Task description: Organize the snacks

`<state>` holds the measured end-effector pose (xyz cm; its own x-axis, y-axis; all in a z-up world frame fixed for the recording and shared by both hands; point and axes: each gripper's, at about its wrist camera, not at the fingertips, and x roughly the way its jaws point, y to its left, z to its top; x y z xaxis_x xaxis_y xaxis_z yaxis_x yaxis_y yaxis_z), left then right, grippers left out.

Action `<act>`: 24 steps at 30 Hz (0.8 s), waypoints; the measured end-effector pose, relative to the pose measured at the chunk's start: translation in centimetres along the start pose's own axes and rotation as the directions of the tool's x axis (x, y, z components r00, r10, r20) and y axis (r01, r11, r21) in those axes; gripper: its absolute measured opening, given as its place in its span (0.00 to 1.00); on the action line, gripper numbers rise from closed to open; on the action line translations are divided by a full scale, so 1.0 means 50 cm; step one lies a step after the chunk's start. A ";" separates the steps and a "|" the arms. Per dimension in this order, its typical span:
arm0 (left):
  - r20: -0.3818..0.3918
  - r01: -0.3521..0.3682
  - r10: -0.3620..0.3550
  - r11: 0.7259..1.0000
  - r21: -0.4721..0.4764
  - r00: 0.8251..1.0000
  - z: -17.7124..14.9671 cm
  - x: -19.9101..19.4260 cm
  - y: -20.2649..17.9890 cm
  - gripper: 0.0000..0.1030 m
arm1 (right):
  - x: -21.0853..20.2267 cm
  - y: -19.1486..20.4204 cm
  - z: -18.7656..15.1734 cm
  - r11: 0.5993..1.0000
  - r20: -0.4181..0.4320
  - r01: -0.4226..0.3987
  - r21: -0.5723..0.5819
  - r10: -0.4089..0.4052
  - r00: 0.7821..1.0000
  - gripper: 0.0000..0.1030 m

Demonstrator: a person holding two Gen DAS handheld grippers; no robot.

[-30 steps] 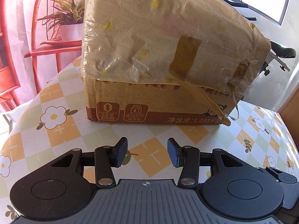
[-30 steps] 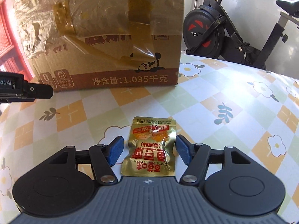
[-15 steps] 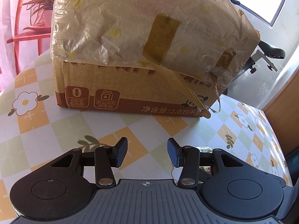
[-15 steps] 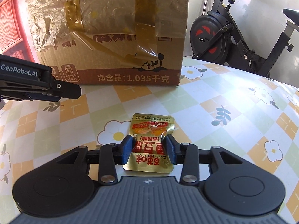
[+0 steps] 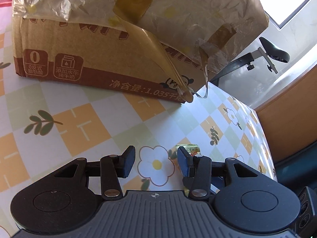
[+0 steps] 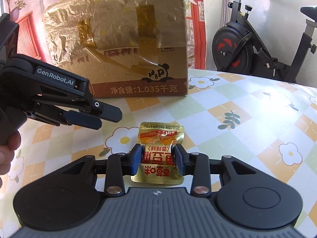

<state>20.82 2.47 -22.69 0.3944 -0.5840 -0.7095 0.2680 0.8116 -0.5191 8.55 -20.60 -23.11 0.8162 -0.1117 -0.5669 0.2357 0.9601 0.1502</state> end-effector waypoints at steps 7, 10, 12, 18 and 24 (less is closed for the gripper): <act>-0.045 0.063 -0.067 0.995 -0.077 0.997 -0.013 0.047 -0.036 0.46 | -0.023 0.001 0.014 0.999 0.036 -0.039 -0.035 0.040 0.999 0.28; -0.028 0.077 -0.079 0.994 -0.075 0.996 -0.015 0.043 -0.049 0.43 | -0.024 0.005 0.026 0.997 0.029 -0.047 -0.055 0.048 0.998 0.00; -0.021 0.068 -0.070 0.996 -0.062 0.997 -0.013 0.046 -0.051 0.40 | -0.012 0.007 0.028 0.996 -0.015 -0.041 -0.073 0.040 0.999 0.00; -0.013 0.004 -0.005 0.997 -0.078 1.000 -0.019 0.037 -0.038 0.37 | -0.023 -0.019 0.026 0.996 -0.029 0.005 -0.090 -0.007 1.000 0.49; -0.011 -0.011 0.010 0.998 -0.062 1.000 -0.016 0.042 -0.044 0.37 | 0.033 0.001 0.031 0.991 -0.111 0.011 -0.131 -0.026 0.993 0.61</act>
<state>20.33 -0.57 -23.41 0.3870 -0.5761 -0.7200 0.2088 0.8153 -0.5401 10.71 -21.12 -22.77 0.7460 -0.1073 -0.6573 0.1734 0.9842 0.0362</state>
